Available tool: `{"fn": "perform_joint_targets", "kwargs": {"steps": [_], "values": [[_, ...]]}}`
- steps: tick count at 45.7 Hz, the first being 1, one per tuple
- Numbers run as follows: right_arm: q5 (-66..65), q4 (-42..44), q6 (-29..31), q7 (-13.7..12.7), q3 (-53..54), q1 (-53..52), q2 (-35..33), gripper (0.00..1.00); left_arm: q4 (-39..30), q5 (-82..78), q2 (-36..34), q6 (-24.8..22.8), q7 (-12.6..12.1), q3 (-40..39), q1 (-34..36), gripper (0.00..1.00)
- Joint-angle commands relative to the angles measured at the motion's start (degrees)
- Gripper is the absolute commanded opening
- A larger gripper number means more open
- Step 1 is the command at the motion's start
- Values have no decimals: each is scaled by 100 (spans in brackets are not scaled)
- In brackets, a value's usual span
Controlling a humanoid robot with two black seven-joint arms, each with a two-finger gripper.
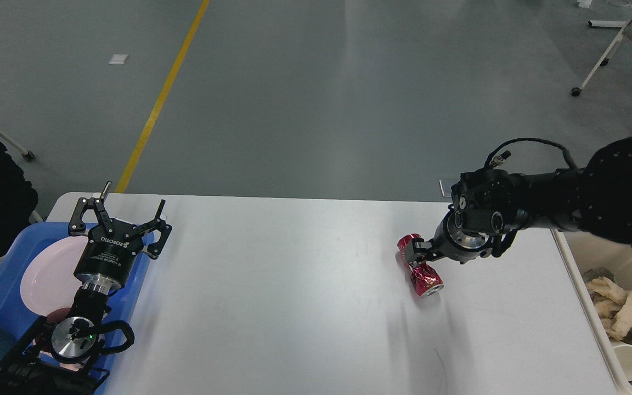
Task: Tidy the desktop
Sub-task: 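Lower the right gripper onto the crushed red can and grasp it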
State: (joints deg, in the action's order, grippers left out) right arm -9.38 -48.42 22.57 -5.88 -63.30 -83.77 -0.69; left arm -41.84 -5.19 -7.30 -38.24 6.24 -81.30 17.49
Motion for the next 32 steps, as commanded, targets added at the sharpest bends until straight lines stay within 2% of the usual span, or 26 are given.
{"fn": "perform_joint_targets", "kwargs": {"steps": [1,14,32], "values": [[-2,719,-68,26,29,545,166,94,0,0,0,1,0,0,0,96],[6,860,-1026,8,20,949,307,96,0,0,0,1,0,0,0,96],[15,1142,-1378,-27,29,1503,465,95,0,0,0,1,0,0,-9,96]]}}
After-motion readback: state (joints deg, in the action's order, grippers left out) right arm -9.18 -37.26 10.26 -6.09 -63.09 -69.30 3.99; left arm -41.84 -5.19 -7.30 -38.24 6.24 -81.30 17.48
